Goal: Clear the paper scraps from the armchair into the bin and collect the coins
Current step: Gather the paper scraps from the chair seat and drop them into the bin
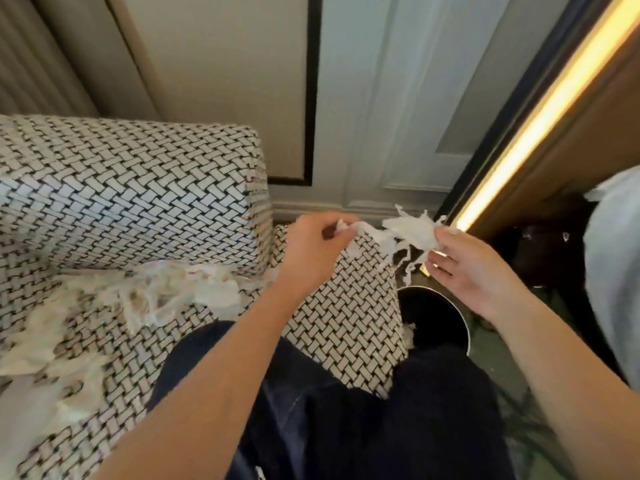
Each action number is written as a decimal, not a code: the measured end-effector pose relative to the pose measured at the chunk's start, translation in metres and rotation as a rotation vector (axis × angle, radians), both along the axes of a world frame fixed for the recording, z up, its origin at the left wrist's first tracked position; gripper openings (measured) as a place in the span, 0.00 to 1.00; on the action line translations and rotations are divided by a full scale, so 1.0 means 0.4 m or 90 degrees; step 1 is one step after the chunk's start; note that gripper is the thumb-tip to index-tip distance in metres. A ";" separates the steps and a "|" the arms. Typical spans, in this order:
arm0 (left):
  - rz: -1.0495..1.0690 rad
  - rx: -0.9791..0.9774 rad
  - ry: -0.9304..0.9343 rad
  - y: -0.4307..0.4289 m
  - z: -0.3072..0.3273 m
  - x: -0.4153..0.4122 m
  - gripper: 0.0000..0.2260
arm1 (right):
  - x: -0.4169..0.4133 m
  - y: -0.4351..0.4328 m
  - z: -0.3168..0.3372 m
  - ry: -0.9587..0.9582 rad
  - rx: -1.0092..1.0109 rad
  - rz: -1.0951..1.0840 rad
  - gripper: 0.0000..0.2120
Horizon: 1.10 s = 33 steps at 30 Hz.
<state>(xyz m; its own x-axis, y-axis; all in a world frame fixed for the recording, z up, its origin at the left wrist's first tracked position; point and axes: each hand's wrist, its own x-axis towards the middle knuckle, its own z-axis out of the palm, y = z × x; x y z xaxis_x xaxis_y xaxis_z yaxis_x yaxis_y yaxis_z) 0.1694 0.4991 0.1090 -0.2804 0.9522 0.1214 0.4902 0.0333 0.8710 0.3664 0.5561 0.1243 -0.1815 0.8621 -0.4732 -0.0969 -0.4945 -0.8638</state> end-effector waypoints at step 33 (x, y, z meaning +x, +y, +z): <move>-0.183 -0.382 -0.169 0.227 -0.294 0.366 0.18 | 0.313 0.133 -0.431 -0.028 -0.275 -0.054 0.24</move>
